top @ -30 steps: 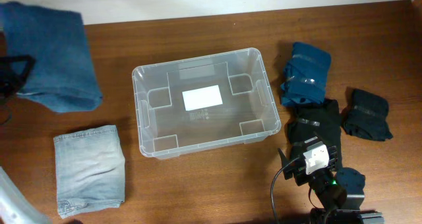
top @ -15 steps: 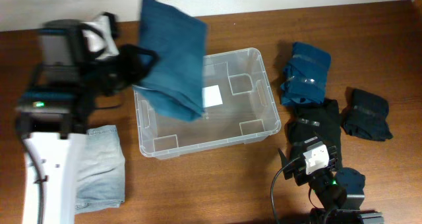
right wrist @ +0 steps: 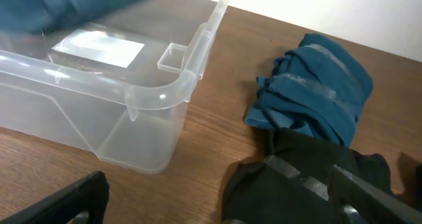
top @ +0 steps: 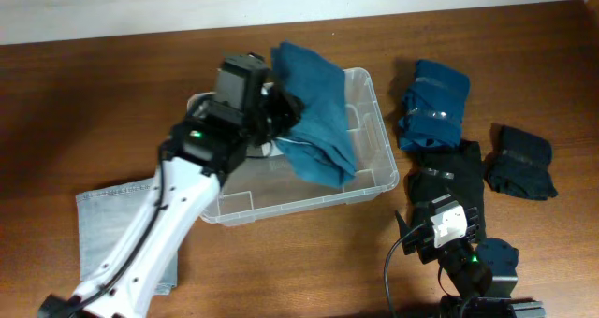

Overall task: Pack container
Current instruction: 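Lift the dark-blue denim and lower it into the container's right half, then release the denim and move the left gripper to the light-blue denim, then grasp the light-blue denim's left edge with the left gripper, adjusting grip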

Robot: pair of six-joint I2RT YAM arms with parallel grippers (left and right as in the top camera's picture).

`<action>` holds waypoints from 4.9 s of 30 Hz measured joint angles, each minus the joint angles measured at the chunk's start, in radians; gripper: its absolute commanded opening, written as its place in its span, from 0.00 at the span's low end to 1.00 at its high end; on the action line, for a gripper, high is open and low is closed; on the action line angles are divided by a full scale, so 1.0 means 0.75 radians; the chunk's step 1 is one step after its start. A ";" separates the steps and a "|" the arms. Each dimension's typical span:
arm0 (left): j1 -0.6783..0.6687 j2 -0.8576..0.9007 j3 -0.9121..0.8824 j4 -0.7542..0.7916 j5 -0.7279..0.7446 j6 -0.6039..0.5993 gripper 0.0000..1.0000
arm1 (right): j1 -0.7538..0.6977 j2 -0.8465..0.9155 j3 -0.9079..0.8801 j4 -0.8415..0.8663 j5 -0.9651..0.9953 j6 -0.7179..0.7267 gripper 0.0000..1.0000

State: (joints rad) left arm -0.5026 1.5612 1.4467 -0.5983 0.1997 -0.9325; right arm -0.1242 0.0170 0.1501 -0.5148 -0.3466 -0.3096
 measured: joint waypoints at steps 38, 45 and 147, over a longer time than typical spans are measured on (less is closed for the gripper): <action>-0.123 0.323 -0.022 -0.103 -0.130 -0.202 0.84 | 0.000 0.000 0.000 0.000 0.000 -0.001 0.99; 0.120 0.131 -0.022 -0.141 -0.099 -0.030 0.84 | 0.000 0.000 0.000 0.001 0.000 -0.001 0.98; 1.771 0.352 -0.692 0.269 0.631 1.127 0.34 | 0.000 0.001 0.000 0.001 0.000 -0.001 0.98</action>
State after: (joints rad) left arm 0.8253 1.8252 0.9276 -0.3969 0.6727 -0.0872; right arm -0.1242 0.0177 0.1501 -0.5144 -0.3466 -0.3103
